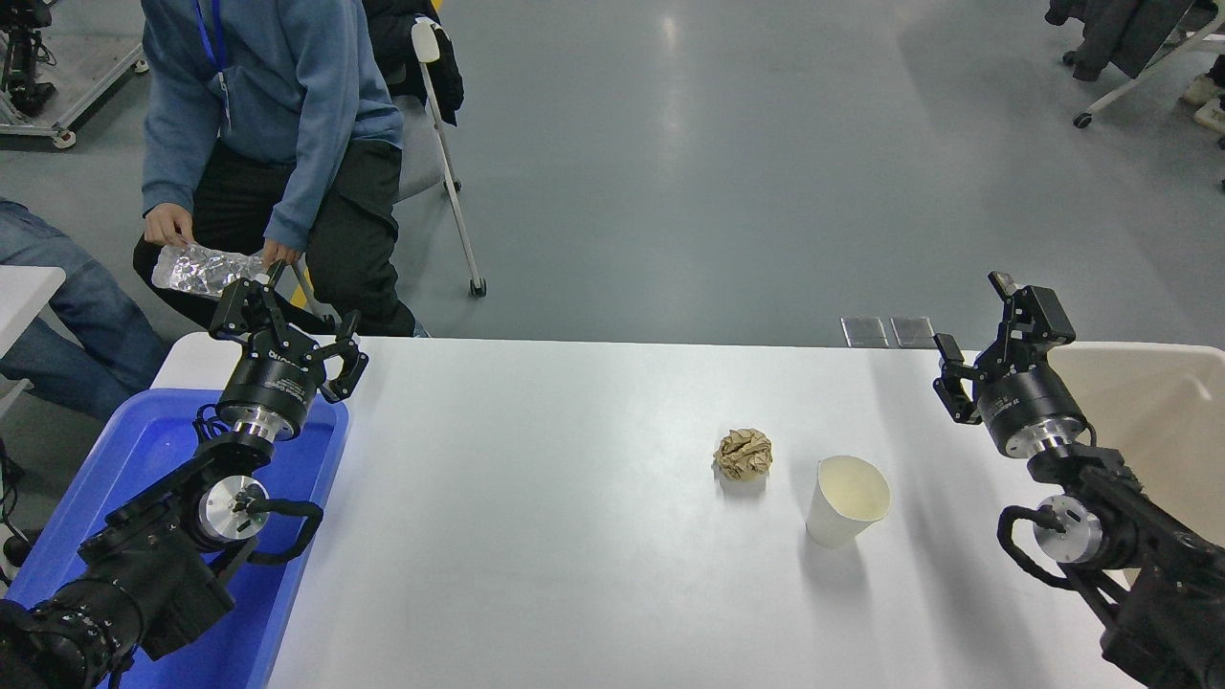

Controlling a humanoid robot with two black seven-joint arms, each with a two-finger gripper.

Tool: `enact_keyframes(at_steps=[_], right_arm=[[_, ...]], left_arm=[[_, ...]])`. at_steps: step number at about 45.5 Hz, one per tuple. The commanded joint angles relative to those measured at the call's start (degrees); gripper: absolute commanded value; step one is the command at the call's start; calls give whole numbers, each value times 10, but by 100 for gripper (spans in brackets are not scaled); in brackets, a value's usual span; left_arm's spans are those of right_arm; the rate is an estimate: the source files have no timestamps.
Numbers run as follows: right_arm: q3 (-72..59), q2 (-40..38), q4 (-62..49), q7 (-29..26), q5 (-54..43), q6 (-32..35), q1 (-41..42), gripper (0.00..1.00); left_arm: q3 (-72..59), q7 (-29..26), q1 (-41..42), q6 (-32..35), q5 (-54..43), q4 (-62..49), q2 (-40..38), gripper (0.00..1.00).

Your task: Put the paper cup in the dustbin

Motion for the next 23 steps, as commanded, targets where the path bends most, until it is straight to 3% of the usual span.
enact_keyframes(at_steps=[1, 23], right_arm=[[-4, -5, 0, 0, 0, 0, 15, 100], [-7, -7, 3, 1, 0, 0, 22, 100]], left_arm=[[0, 0, 0, 0, 0, 0, 0, 100], [0, 0, 0, 0, 0, 0, 0, 100]])
